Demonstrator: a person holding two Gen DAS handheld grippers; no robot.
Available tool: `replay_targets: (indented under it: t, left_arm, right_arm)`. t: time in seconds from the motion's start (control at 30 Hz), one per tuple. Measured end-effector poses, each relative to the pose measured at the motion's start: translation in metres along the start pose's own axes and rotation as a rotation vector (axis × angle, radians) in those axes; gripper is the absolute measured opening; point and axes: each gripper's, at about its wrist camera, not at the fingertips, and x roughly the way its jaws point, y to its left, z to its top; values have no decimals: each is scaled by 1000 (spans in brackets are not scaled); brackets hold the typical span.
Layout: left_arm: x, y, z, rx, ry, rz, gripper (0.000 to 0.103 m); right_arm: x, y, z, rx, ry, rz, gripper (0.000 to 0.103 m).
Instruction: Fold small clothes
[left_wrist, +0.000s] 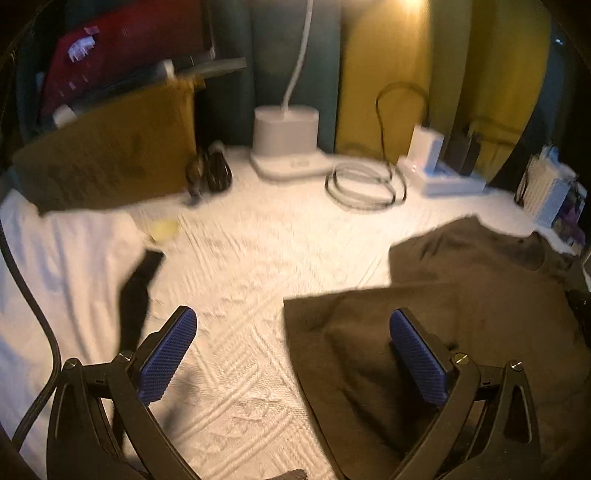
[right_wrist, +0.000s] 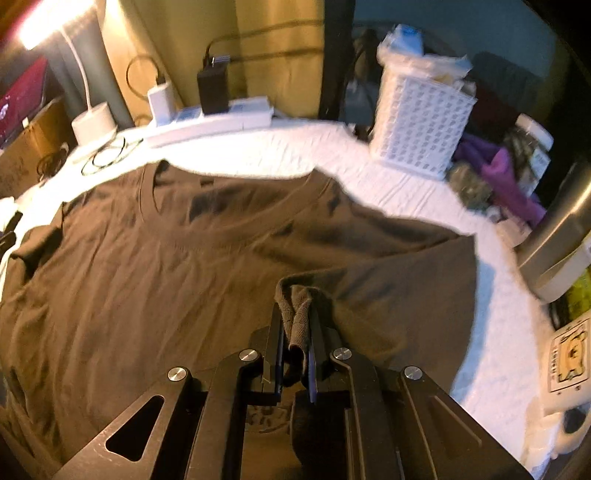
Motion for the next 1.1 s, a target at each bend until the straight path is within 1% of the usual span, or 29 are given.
replay_targets:
  t: [0.03,0.07,0.13,0.17,0.2,0.23,0.3,0.33,0.37,0.4,0.43,0.47,0.5,0.53,0.57,0.6,0.7,0.87,1.0,1.1]
  left_arm:
    - [9,-1,-3,4,39,-11,103]
    - [13,-2,-3,6,65,-26,102]
    - [16,-5,-4,21,86,-72,102]
    - [18,-9,-5,48,102,-77,102]
    - [19,-13,-6,66,109,-70,100]
    - [18,-17,-7,87,109,-64,97]
    - [16,-23,-8,120,107,-61,85]
    - [14,-26,-9,134,103,-62,81]
    - [11,-28,-9,143,97,-78,70]
    - [8,-30,-11,154,91,-86,61]
    - [6,-29,-13,160,87,-86,55]
    - [4,-28,-14,159,86,-93,43]
    - [1,-28,-16,153,83,-92,28]
    - [-1,-26,-17,144,80,-89,22]
    - [-4,-24,-19,129,78,-90,12]
    - [-6,-21,-20,112,78,-97,8]
    - [-18,-11,-26,51,58,-113,7]
    - [-53,6,-21,-19,-34,-74,7]
    - [-82,3,-8,-7,-101,-66,7]
    - [-99,-11,2,29,-144,-73,7]
  right_arm:
    - [2,2,-1,-2,9,1,11]
    - [2,3,-1,-6,10,7,16]
    - [-1,4,-2,-2,15,39,53]
    - [-3,5,-2,-1,6,42,95]
    - [-9,7,-3,-6,-18,44,103]
    - [-14,9,-4,-10,-25,50,103]
    - [-22,10,-4,-9,-39,45,103]
    - [-27,8,-5,-3,-48,39,103]
    - [-32,6,-6,3,-58,35,103]
    - [-38,3,-7,10,-69,32,103]
    - [-44,0,-9,17,-79,30,103]
    - [-49,-3,-11,25,-88,30,103]
    - [-54,-7,-14,33,-98,30,103]
    - [-58,-9,-16,38,-103,30,103]
    - [-62,-12,-19,42,-106,29,103]
    - [-65,-15,-23,47,-110,29,103]
    - [-71,-20,-32,55,-112,32,103]
    - [-79,-26,-47,69,-118,50,103]
    - [-84,-27,-55,74,-130,69,103]
    - [-89,-29,-60,78,-144,83,103]
